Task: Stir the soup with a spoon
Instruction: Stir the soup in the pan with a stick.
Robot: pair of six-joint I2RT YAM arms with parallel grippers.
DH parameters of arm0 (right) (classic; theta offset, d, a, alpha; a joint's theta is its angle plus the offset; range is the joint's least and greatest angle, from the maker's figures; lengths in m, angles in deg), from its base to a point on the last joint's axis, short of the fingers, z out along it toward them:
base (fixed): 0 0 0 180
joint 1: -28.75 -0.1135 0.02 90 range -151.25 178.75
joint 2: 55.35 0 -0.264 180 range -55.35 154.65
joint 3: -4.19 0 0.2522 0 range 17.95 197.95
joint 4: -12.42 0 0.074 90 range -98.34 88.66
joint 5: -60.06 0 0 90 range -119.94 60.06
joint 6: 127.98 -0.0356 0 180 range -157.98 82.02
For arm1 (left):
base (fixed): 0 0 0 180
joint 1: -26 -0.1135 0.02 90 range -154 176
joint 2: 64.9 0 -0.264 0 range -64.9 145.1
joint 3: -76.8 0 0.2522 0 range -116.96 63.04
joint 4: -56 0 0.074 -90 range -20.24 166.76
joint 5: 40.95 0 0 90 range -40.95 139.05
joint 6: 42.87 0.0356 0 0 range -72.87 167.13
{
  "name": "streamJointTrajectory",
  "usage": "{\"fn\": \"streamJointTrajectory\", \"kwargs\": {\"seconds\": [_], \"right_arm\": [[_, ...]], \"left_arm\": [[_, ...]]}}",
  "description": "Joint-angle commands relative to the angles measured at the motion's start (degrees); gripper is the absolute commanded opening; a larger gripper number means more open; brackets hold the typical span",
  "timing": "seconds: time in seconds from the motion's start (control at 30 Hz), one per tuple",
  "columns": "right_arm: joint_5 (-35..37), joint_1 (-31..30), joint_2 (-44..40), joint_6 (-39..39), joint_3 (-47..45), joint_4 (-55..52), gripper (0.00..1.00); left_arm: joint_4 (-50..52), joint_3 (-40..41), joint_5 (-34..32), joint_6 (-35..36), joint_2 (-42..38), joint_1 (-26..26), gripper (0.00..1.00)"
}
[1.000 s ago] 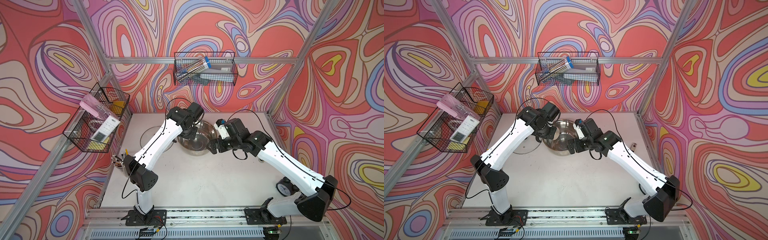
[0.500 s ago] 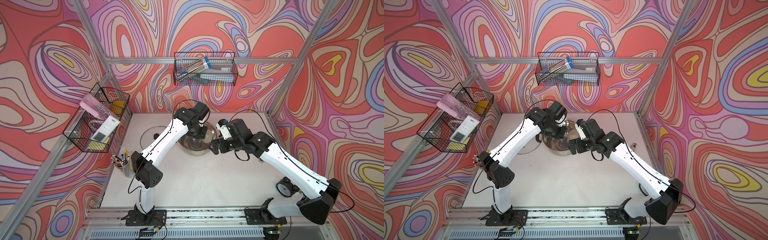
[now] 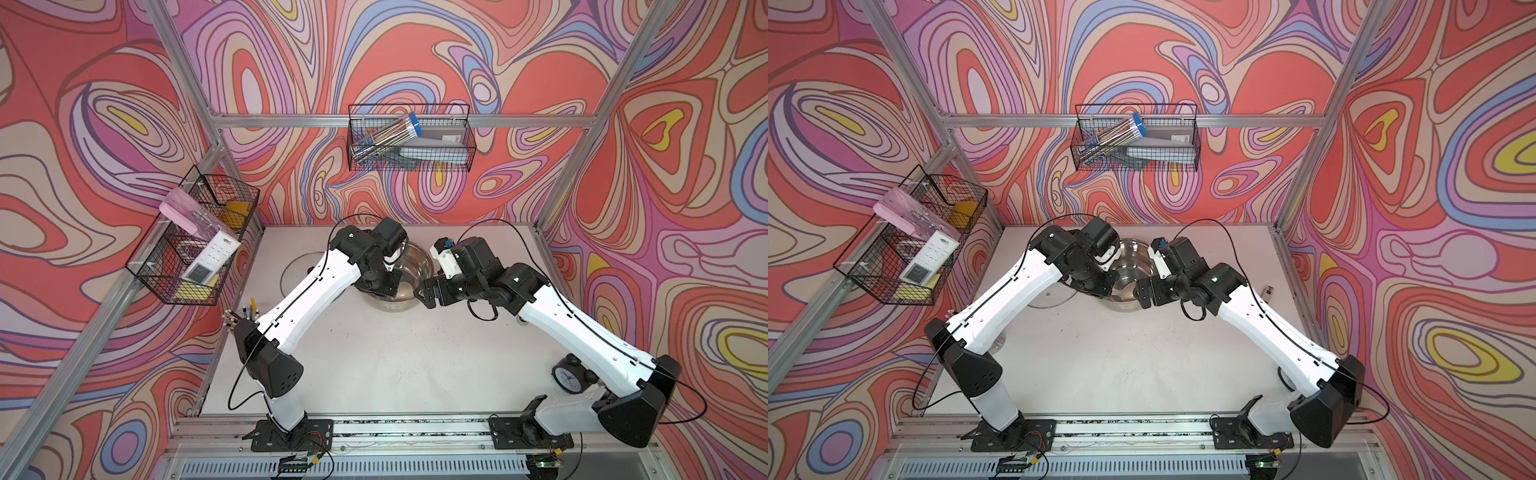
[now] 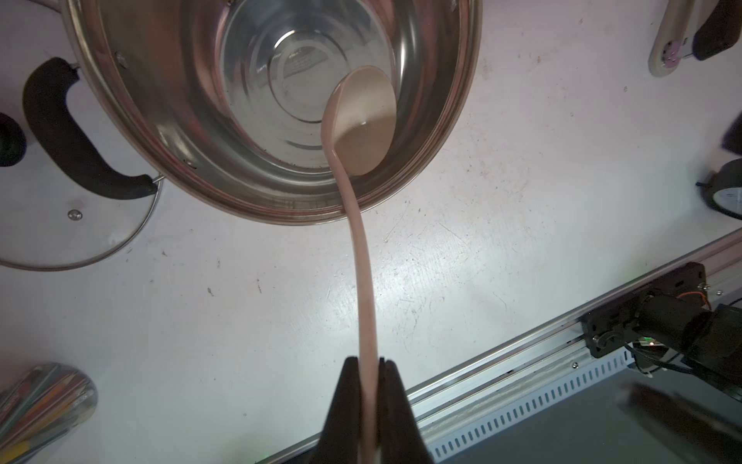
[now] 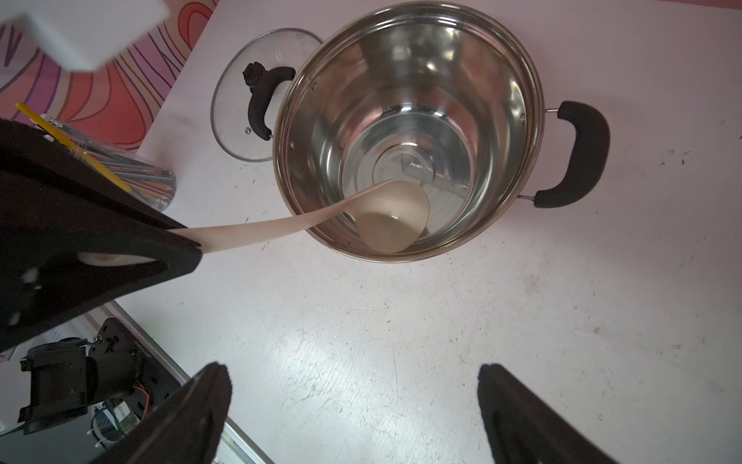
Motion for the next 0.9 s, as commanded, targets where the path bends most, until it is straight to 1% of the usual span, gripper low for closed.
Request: {"fn": "streamJointTrajectory", "kwargs": {"seconds": [0.0, 0.2, 0.3, 0.37, 0.63, 0.73, 0.87], "right_arm": [[-0.7, -0.3, 0.9, 0.5, 0.4, 1.0, 0.98], [-0.2, -0.3, 0.7, 0.4, 0.8, 0.4, 0.98], [0.2, -0.4, 0.3, 0.4, 0.7, 0.0, 0.98], [0.5, -0.3, 0.1, 0.4, 0.7, -0.3, 0.98], [1.1, -0.4, 0.3, 0.1, 1.4, -0.7, 0.98], [1.4, -0.3, 0.4, 0.0, 1.8, -0.9, 0.98], [1.5, -0.3, 0.7, -0.1, 2.0, -0.8, 0.98]], "left_arm": [[6.1, -3.0, -7.0, -0.5, 0.9, -0.4, 0.0], [9.8, -9.7, -16.0, 1.2, 6.3, -1.0, 0.0], [8.6, -12.6, -18.1, 2.2, 8.5, -1.2, 0.0], [6.6, -13.9, -18.3, 2.9, 9.5, -1.2, 0.0], [-5.6, -14.1, -12.4, 4.1, 11.5, -1.1, 0.0], [-8.3, -14.4, -7.7, 3.7, 11.9, -1.1, 0.0], [-9.2, -14.5, -1.1, 3.2, 12.3, -1.0, 0.0]]}}
